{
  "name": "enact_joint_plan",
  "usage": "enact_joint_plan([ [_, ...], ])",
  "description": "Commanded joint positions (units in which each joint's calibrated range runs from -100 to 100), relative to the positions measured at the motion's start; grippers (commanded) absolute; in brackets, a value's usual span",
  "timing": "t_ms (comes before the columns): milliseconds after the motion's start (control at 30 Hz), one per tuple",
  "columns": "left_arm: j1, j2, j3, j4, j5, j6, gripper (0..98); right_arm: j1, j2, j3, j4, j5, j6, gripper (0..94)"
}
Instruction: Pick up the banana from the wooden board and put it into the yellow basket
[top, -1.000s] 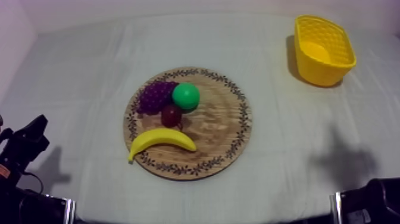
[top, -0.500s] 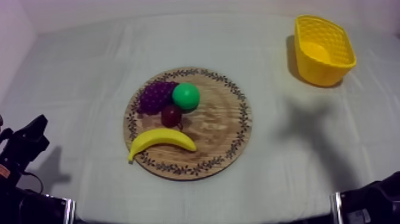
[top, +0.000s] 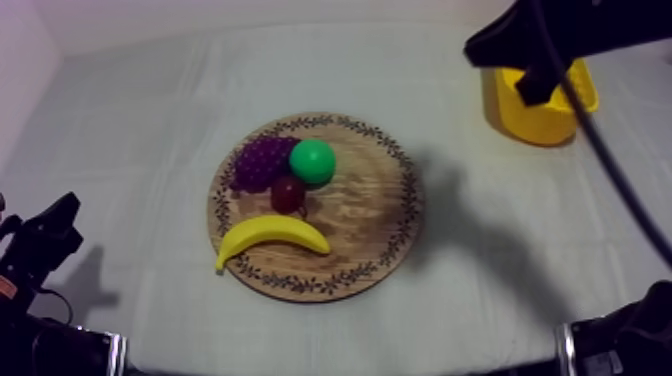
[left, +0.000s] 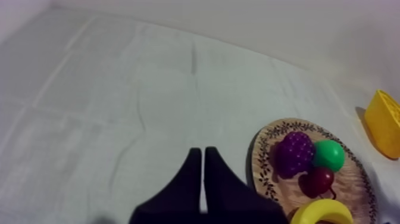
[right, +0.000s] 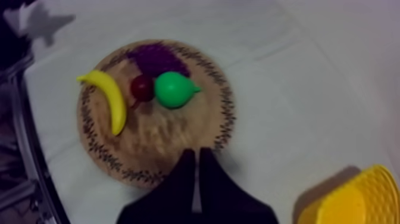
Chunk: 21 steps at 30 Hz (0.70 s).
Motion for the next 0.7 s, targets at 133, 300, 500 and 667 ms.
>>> enact_joint_plan([
  [133,0.0,0.0,0.0,-0.03,0.0,0.0,0.1,-5.6,7.7,-0.9,0.5,0.7,1.3,11.5],
  [300,0.0,0.0,0.0,-0.03,0.0,0.0,0.1,-8.6,14.1,-3.9,1.2,2.3,0.9,34.1],
  [500,0.0,0.0,0.0,-0.03,0.0,0.0,0.1,-10.4,20.2,-7.5,1.5,2.9,1.0,50.6],
  [667,0.0,0.0,0.0,-0.03,0.0,0.0,0.1,-11.7,24.7,-8.8,1.1,1.3,2.5,53.4],
])
